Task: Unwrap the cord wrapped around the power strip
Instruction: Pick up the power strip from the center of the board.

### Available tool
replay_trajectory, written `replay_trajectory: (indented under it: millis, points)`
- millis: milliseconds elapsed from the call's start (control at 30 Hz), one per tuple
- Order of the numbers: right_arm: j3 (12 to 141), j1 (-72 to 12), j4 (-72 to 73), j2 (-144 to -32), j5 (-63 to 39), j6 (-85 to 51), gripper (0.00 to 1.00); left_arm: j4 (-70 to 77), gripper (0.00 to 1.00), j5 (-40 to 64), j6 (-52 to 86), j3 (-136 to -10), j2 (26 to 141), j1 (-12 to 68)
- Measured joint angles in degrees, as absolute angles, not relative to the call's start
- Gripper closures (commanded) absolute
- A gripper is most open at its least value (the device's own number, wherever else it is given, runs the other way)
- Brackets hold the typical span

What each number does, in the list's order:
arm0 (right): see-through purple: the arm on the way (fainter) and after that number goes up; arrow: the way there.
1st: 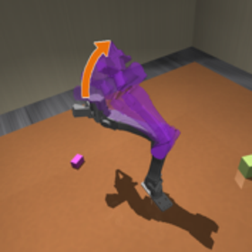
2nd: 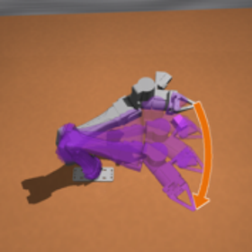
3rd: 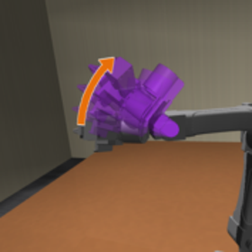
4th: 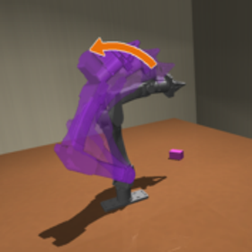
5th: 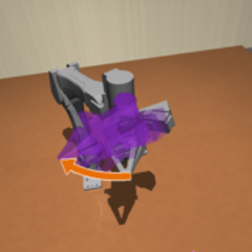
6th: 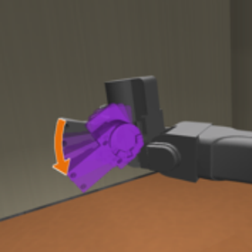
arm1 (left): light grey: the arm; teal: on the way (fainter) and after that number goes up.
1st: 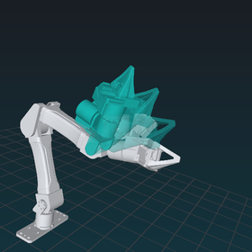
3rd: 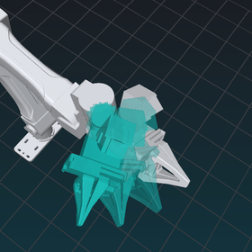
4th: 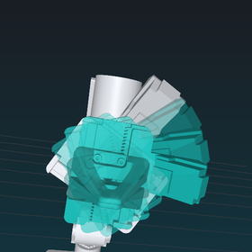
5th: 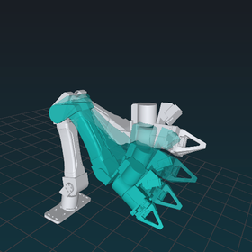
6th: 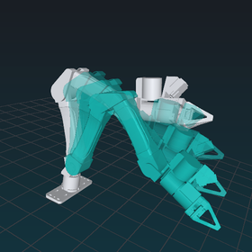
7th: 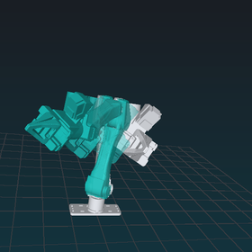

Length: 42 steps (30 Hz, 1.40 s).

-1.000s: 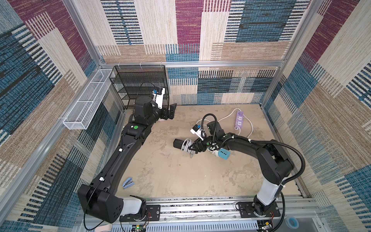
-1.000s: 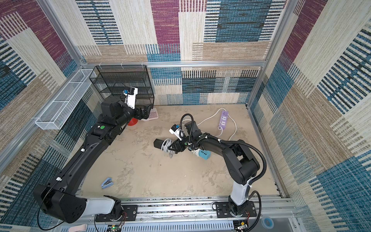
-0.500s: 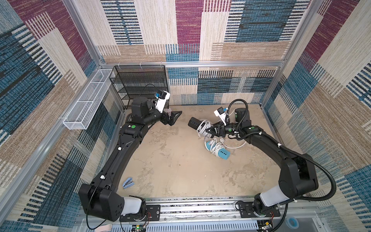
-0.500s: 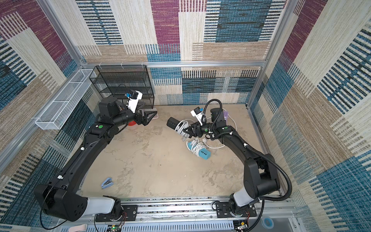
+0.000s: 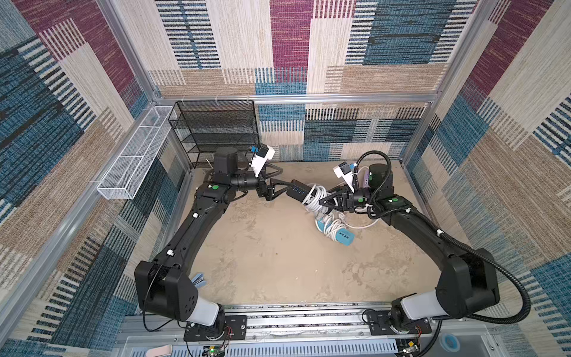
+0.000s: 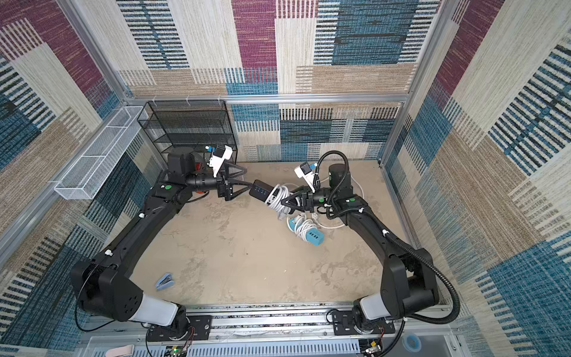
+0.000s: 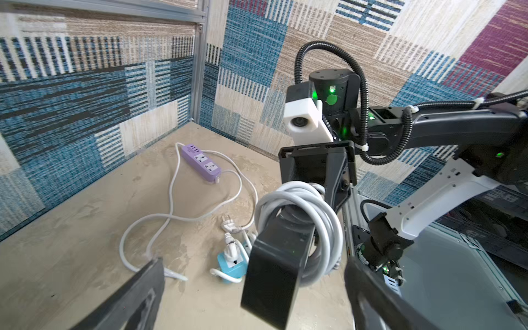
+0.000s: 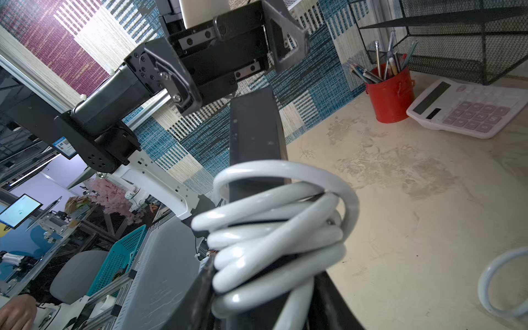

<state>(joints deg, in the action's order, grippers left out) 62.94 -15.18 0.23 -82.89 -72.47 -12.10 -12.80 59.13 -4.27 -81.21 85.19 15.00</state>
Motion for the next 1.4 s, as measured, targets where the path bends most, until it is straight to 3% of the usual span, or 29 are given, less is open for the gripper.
replay_trajectory:
  millis: [533,767,867,967,1000,1100,1200,1233,1400]
  points:
    - [64.9,-15.5,5.1,-84.0,-75.0,-16.6,0.78,-17.0,0.16,60.3,-6.4,-82.1,86.5,18.5]
    - [65.8,-16.2,5.3,-84.5,-75.0,-17.1,0.78,-17.7,0.41,60.3,-6.7,-82.3,86.4,19.2]
    - [65.9,-16.4,5.3,-84.7,-75.2,-17.1,0.78,-17.9,0.66,60.1,-6.9,-82.4,86.4,19.4]
    - [66.0,-16.2,6.1,-84.9,-79.2,-16.2,0.78,-18.9,1.00,64.9,-7.8,-82.7,86.2,19.6]
    - [66.2,-16.2,6.4,-85.0,-79.3,-16.1,0.76,-18.9,1.00,65.1,-8.0,-82.7,86.1,19.6]
    - [66.3,-16.2,6.0,-85.1,-79.2,-16.1,0.54,-19.0,1.00,64.8,-8.2,-82.7,86.1,19.7]
    - [66.6,-16.2,5.0,-84.8,-76.9,-15.7,0.06,-18.9,1.00,63.3,-8.3,-82.7,85.8,19.9]
    - [66.8,-16.3,4.3,-84.5,-74.4,-15.0,0.01,-18.9,1.00,61.2,-8.4,-82.7,85.6,20.2]
    - [67.9,-16.2,0.5,-79.5,-61.9,-10.5,0.02,-19.2,1.00,54.3,-9.0,-81.0,84.2,20.4]
